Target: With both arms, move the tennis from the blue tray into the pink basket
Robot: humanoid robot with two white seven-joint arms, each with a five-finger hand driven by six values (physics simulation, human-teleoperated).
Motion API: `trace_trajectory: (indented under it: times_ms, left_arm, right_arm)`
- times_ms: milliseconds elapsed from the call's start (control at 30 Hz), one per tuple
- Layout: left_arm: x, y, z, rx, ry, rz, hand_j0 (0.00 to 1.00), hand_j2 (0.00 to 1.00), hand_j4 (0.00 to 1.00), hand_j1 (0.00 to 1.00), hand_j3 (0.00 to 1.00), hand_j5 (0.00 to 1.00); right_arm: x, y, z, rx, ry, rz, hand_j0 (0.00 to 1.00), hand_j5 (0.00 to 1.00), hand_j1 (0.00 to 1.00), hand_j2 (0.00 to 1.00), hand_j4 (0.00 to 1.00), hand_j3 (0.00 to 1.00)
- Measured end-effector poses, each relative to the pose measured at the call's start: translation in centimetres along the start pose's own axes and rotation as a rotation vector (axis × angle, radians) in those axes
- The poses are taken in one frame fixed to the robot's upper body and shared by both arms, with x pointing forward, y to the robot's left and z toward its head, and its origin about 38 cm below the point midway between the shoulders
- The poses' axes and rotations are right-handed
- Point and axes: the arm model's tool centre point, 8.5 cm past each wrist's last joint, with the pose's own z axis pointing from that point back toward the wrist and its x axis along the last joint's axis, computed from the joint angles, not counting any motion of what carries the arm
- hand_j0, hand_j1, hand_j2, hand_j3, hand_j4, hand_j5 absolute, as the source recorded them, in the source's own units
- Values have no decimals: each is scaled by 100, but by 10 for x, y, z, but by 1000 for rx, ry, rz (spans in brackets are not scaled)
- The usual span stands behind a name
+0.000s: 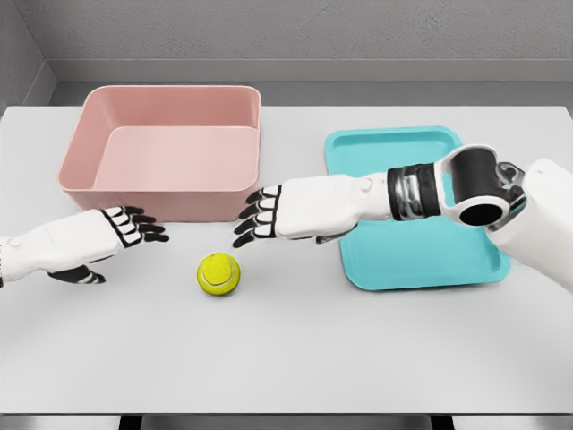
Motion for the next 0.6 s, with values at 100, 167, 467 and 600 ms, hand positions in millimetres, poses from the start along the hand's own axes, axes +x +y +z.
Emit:
trace_trajectory:
  times_ms: [100, 167, 467, 600]
  left_arm:
    - [2, 1, -4, 1, -10, -3, 100, 100, 100, 100, 100, 100]
    - [0, 11, -8, 17, -16, -26, 100, 100, 100, 100, 100, 100]
    - [15, 14, -36, 15, -93, -46, 100, 100, 100, 100, 100, 100]
    - [23, 22, -47, 30, -130, -63, 100, 100, 100, 100, 100, 100]
  right_arm:
    - [-9, 10, 31, -11, 74, -35, 99, 99, 99, 99, 99, 99]
    - [-12, 25, 49, -10, 116, -76, 99, 99, 99, 99, 99, 99]
    - [-59, 43, 132, -68, 358, -205, 99, 99, 99, 99, 99, 99]
    - [-64, 48, 146, -64, 392, -223, 99, 99, 99, 99, 99, 99]
